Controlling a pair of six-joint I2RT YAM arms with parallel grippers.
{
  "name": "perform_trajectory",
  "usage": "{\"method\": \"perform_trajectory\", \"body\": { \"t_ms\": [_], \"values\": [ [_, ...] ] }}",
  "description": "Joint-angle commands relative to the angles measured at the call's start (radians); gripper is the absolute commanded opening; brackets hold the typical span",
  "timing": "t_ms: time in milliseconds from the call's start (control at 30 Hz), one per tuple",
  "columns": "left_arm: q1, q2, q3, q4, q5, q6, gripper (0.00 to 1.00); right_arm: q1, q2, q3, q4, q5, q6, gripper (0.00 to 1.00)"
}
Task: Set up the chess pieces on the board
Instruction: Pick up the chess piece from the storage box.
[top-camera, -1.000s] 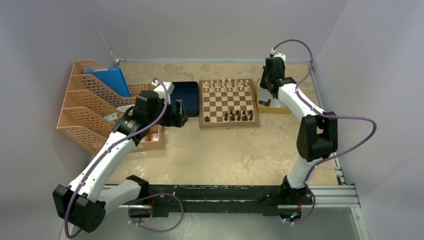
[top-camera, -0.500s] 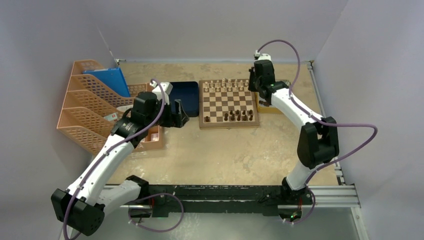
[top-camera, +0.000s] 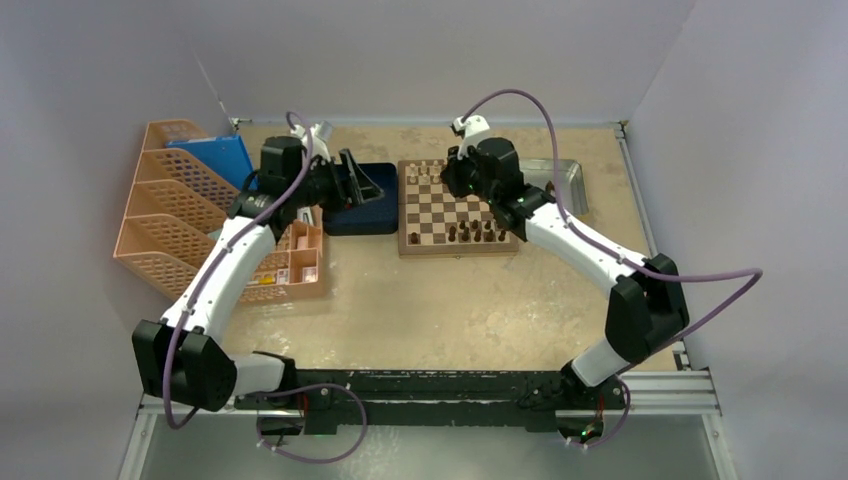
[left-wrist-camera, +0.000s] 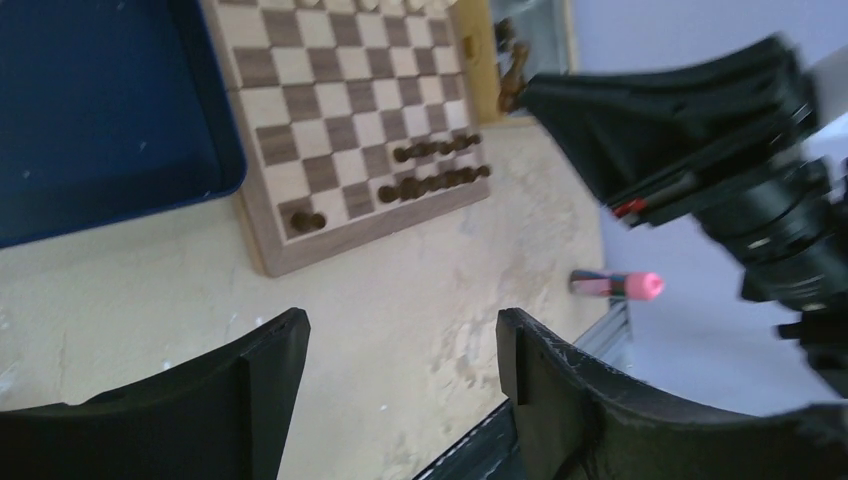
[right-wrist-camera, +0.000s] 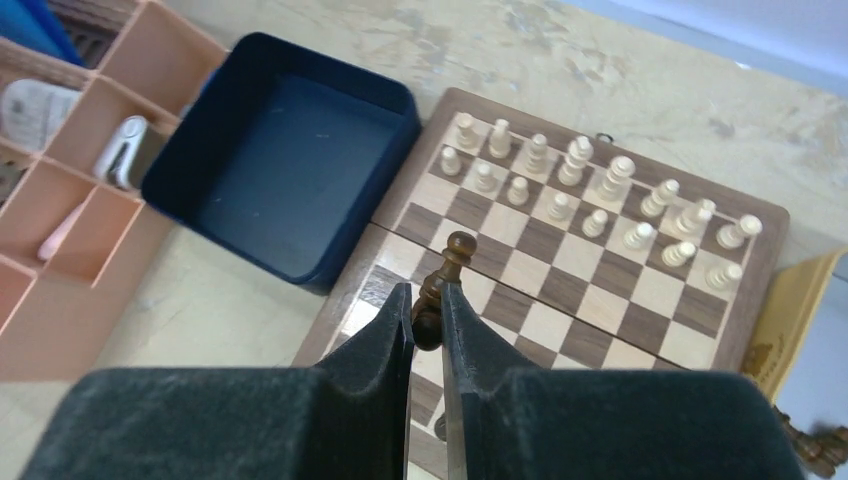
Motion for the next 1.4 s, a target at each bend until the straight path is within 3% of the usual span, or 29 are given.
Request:
{"method": "perform_trajectory", "body": {
  "t_ms": [0, 167, 333, 433, 567, 700, 1367],
  "values": [
    [0.067, 0.020, 0.068, 0.146, 0.187, -0.126, 0.67, 0.035, -0.095, -0.056, 0.179, -0.101, -0.094, 0.08],
    [0.095, 0.059, 0.060, 0.226, 0.293, -0.145, 0.65, 0.101, -0.105, -0.070, 0.202, -0.064, -0.146, 0.10],
    [0.096, 0.036, -0.007, 0.209, 0.235, -0.086, 0.65, 0.101, -0.036, -0.008, 0.123, 0.002, -0.120, 0.08],
    [0.098, 0.024, -0.037, 0.192, 0.199, -0.061, 0.65, 0.107, -0.041, -0.035, 0.146, -0.061, -0.136, 0.09],
    [0.100, 0.038, -0.033, 0.207, 0.280, -0.082, 0.65, 0.119, -0.100, -0.126, 0.243, -0.158, -0.208, 0.10],
    [0.100, 0.068, 0.004, 0.235, 0.339, -0.087, 0.65, 0.126, -0.115, -0.124, 0.235, -0.214, -0.259, 0.10],
    [0.099, 0.330, 0.121, 0.317, 0.592, -0.171, 0.56, 0.171, -0.088, -0.098, 0.205, -0.306, -0.334, 0.09]
  ]
}}
